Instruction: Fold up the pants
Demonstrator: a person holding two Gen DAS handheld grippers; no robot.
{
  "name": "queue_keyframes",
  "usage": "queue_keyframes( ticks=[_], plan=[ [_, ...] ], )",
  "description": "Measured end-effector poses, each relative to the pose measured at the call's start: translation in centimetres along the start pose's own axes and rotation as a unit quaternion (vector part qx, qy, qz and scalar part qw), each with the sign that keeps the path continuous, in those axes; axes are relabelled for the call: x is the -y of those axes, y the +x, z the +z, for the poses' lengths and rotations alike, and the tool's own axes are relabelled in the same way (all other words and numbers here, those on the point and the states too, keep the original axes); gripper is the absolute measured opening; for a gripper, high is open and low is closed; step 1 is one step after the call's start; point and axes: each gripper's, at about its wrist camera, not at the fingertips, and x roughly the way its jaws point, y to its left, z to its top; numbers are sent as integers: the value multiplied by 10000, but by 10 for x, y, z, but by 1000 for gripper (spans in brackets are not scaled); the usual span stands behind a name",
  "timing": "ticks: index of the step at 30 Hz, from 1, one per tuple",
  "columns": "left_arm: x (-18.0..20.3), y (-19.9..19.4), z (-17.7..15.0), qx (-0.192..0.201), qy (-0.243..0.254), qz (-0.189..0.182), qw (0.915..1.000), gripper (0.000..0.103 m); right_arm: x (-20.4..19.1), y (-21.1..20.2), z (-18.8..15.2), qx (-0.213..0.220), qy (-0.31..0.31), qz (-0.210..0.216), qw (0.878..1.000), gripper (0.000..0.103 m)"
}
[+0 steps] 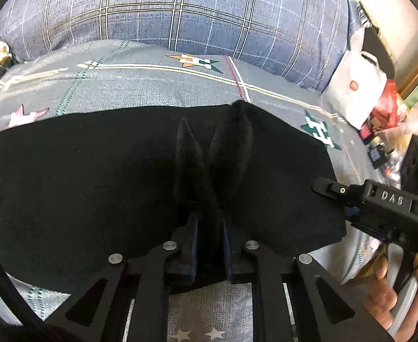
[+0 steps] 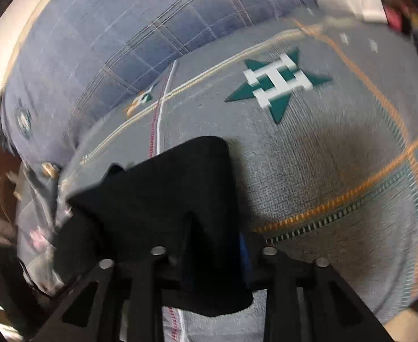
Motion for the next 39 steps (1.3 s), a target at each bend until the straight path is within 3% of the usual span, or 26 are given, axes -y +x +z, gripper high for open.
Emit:
queue_keyframes(
  ticks=[3, 4, 5, 6, 7, 10, 13, 17, 21, 24, 27, 30, 33, 37, 39],
  plan=[
    [-15, -9, -4, -109, -228, -306, 9992, 26, 8, 0, 0, -42, 267, 246, 9993, 46],
    [-18, -16, -4, -66, -309, -321, 9990, 34, 8, 0, 0, -78, 274, 367, 9989, 56],
    [-23, -25, -6, 23, -341, -274, 9990, 50, 6, -1, -1, -109, 258, 452, 9986, 62],
    [-28, -34, -6, 139, -357, -190, 9991, 60, 3, -4, -2, -89, 239, 426, 9988, 70],
    [-38, -50, -6, 355, -398, -93, 9985, 72, -1, -10, -4, 39, 159, 293, 9994, 70],
    [-68, -80, -5, 629, -594, 39, 9962, 73, -28, -32, -18, 748, -245, -88, 9969, 70],
    [-114, -105, -8, 668, -1098, 279, 9913, 73, -51, -48, -29, 1133, -710, -111, 9910, 76],
    [-166, -114, -18, 726, -1633, 462, 9828, 73, -90, -42, -48, 935, -1165, 152, 9887, 77],
    [-208, -115, -29, 719, -2252, 394, 9709, 73, -128, -31, -67, 819, -1508, 580, 9835, 78],
    [-216, -111, -27, 738, -2431, 238, 9669, 73, -142, -19, -83, 920, -1505, 843, 9807, 82],
    [-221, -104, -28, 591, -2526, 208, 9655, 73, -149, 6, -89, 425, -1287, 1100, 9846, 82],
    [-223, -87, -28, 316, -2679, -49, 9629, 72, -161, 25, -94, 102, -1597, 1120, 9807, 82],
    [-219, -85, -27, 287, -2670, 72, 9632, 69, -168, 33, -100, 4, -1817, 1190, 9761, 82],
    [-224, -84, -28, 322, -2892, -8, 9567, 59, -176, 44, -107, -294, -2002, 1371, 9697, 82],
    [-224, -82, -28, 314, -2819, 68, 9589, 59, -185, 53, -111, -415, -2153, 1371, 9660, 82]
  ],
)
